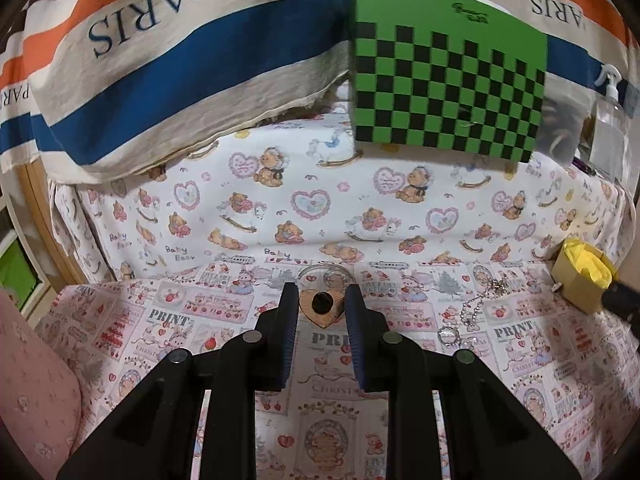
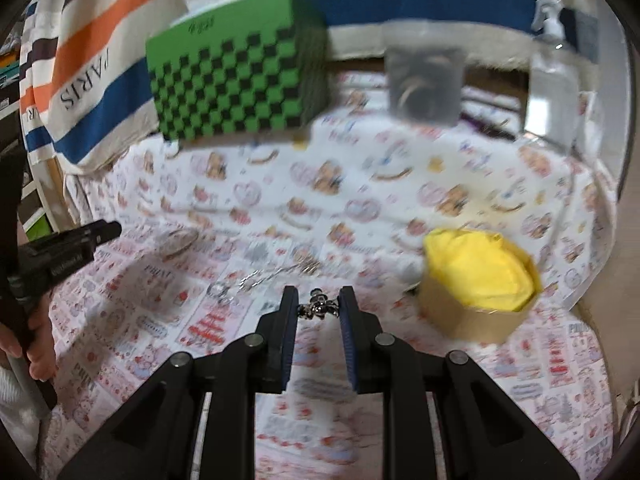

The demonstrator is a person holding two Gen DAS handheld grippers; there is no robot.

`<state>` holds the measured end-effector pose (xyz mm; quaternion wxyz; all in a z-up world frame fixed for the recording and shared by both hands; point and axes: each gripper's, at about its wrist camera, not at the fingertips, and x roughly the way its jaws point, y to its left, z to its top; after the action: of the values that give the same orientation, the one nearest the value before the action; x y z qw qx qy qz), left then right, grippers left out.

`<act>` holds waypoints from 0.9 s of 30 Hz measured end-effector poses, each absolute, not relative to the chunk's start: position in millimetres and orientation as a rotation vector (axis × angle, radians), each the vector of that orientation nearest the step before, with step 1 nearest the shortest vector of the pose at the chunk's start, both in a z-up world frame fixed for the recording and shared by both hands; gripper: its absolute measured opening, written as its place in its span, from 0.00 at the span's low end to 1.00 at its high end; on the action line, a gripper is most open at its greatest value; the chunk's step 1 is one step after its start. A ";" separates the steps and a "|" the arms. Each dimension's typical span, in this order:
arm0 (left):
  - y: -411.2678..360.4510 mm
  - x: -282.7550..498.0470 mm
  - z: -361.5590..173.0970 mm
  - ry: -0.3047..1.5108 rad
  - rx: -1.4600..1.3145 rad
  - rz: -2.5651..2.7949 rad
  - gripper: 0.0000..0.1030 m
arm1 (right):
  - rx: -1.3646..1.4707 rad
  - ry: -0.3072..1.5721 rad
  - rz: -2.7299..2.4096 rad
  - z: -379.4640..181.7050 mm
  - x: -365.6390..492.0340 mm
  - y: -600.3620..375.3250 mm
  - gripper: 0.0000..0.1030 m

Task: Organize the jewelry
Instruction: 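Release the heart pendant into the yellow box while the right tool drops its charm there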

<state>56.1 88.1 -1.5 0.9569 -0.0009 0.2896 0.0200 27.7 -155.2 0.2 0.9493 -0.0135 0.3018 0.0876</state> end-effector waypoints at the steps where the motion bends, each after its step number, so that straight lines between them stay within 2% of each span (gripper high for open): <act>1: 86.1 53.9 0.0 0.580 0.003 0.037 0.22 | -0.021 0.604 0.168 2.4 25.8 -159.7 0.19; 12: 49.1 13.1 44.2 0.471 -0.006 -0.093 0.22 | 0.120 0.498 0.081 35.5 18.3 -223.7 0.19; 22: -56.5 16.1 132.5 0.343 0.005 -0.236 0.22 | 0.234 0.415 0.011 44.3 20.7 -271.4 0.19; 27: -94.1 34.0 153.7 0.335 -0.054 -0.332 0.22 | 0.239 0.399 -0.032 42.3 23.5 -285.1 0.19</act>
<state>34.0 -94.1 153.7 0.9719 -0.0267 0.1661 -0.1646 23.5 -285.1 42.3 0.9730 0.1184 0.1977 -0.0158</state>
